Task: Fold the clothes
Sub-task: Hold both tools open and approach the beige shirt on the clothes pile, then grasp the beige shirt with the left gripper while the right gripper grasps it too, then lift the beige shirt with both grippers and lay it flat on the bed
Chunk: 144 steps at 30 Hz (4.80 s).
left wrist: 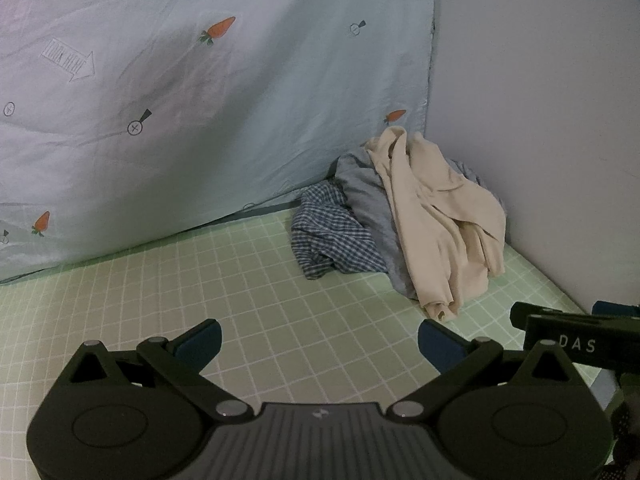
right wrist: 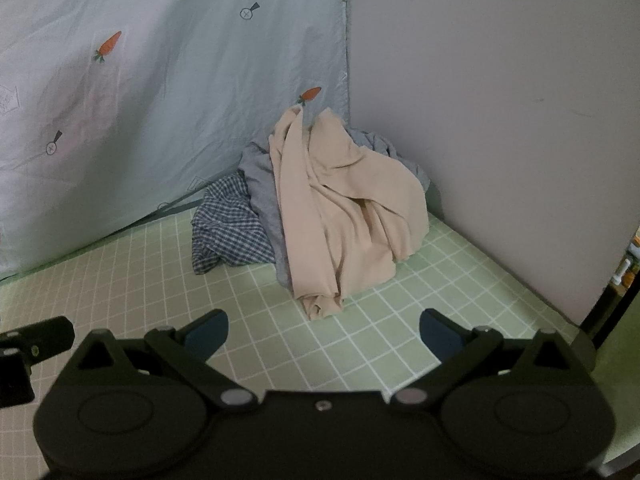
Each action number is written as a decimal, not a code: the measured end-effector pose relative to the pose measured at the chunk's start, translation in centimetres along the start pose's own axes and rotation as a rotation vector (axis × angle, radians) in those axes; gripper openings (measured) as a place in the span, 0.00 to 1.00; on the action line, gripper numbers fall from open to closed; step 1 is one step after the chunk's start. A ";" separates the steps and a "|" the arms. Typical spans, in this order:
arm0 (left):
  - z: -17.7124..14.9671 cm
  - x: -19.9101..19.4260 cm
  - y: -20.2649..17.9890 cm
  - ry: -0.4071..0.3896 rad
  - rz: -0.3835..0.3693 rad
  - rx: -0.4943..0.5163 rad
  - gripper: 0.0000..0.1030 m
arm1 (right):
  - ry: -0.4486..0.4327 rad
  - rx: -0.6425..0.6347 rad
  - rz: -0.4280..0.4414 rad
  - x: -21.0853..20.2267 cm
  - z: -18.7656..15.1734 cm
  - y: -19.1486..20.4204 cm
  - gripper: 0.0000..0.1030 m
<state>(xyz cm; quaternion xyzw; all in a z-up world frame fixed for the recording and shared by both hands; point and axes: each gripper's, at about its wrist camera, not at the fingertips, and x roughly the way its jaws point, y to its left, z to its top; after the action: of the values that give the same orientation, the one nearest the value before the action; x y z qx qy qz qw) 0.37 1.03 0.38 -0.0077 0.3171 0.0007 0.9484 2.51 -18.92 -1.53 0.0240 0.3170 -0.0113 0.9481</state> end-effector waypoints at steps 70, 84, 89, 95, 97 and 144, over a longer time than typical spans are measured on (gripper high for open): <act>10.4 36.3 -7.2 0.323 -0.447 -0.200 0.04 | -0.112 -0.313 -0.319 28.3 10.0 -1.4 0.12; 8.4 19.7 9.1 0.023 -0.077 -0.491 0.03 | -0.281 -0.295 -0.002 14.3 9.0 4.0 0.11; 3.3 10.8 18.6 -0.055 0.142 -0.644 0.04 | -0.245 -0.312 0.117 9.6 5.1 6.9 0.10; -4.8 1.2 28.5 -0.041 0.386 -0.794 0.04 | -0.149 -0.321 0.287 4.9 0.6 12.4 0.10; -7.5 -2.1 31.5 -0.037 0.452 -0.849 0.04 | -0.135 -0.322 0.335 3.4 -0.5 14.4 0.10; -9.3 10.5 31.0 0.398 0.304 -0.323 0.34 | 0.370 -0.555 0.602 16.6 -5.1 33.1 0.46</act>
<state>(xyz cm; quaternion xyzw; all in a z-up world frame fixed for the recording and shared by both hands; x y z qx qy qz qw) 2.97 31.88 -13.75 -0.1109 0.4903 0.1918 0.8429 13.96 14.30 -14.29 -0.1384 0.4513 0.3551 0.8069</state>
